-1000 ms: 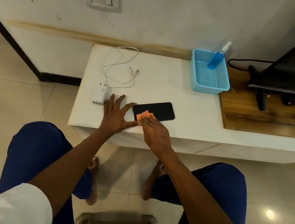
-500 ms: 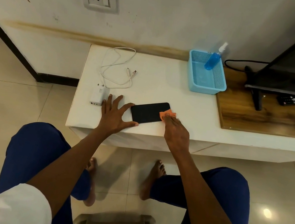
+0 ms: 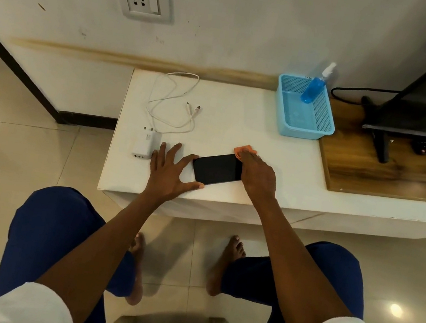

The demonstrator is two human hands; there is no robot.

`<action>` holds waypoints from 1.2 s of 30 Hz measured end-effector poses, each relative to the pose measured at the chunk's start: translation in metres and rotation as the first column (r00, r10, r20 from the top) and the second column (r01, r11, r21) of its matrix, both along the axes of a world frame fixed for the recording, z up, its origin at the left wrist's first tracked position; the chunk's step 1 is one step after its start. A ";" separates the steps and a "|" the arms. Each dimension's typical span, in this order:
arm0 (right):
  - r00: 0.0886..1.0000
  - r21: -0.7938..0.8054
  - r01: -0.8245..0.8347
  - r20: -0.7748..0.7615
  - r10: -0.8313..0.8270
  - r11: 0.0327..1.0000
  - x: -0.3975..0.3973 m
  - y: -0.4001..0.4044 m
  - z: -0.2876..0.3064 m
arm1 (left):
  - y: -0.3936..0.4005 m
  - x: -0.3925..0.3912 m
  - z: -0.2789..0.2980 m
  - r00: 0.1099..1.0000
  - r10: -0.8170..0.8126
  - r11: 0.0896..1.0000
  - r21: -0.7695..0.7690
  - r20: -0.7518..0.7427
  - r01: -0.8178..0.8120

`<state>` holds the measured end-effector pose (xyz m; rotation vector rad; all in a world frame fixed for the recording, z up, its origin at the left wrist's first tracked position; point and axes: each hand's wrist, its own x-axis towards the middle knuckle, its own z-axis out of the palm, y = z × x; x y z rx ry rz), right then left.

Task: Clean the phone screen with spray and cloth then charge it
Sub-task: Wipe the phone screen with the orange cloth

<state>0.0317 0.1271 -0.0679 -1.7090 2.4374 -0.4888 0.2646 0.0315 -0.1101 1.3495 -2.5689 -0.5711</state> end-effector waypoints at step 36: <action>0.961 0.057 -0.204 -0.181 0.212 0.977 0.027 0.050 0.008 | 0.006 0.001 0.015 1.000 0.005 0.997 0.079 0.013 -0.006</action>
